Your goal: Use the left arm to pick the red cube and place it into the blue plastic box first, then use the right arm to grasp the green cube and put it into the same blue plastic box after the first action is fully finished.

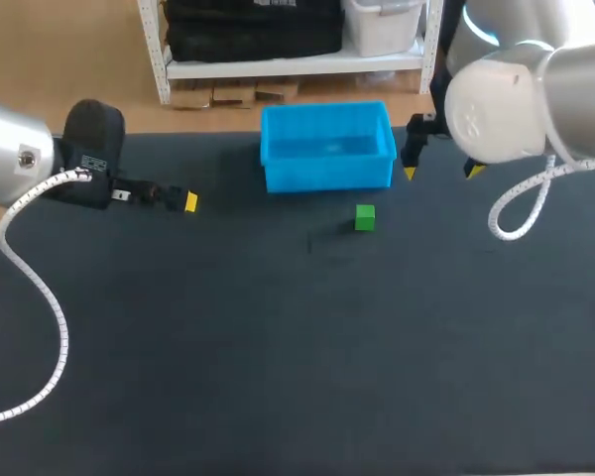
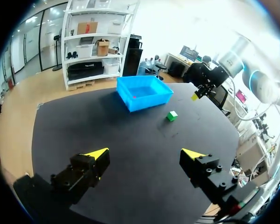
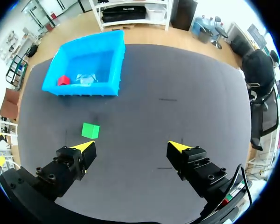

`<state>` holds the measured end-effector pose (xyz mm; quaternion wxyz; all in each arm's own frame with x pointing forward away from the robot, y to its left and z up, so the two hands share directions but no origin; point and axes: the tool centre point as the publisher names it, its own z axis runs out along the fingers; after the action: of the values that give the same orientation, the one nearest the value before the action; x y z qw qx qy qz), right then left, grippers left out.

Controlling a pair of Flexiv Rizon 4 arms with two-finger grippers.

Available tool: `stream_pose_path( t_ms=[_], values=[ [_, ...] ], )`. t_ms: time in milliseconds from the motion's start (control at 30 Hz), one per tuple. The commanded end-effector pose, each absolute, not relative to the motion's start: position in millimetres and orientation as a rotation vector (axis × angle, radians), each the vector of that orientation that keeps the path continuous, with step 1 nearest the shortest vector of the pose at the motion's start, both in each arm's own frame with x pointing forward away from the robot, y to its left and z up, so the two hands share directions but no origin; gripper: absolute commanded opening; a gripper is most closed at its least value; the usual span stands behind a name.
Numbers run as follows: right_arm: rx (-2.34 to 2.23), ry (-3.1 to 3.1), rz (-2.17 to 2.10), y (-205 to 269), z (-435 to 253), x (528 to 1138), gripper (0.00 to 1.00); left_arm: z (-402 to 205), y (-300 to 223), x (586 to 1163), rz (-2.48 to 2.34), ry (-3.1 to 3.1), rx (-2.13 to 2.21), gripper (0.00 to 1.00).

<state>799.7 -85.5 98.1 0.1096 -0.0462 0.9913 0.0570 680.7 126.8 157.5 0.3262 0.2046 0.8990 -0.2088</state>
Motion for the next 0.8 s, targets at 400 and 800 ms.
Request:
stream_pose_path(
  t_ms=[400,800],
  values=[
    [-0.137,2.925,0.124,-46.5,90.1,806.5,1.0,156.9,126.2,681.8,-0.547,2.356,0.535,1.0],
    [-0.094,2.945,0.128,-8.5,62.5,813.0,1.0,156.9,126.2,681.8,-0.547,2.356,0.535,1.0]
  ],
)
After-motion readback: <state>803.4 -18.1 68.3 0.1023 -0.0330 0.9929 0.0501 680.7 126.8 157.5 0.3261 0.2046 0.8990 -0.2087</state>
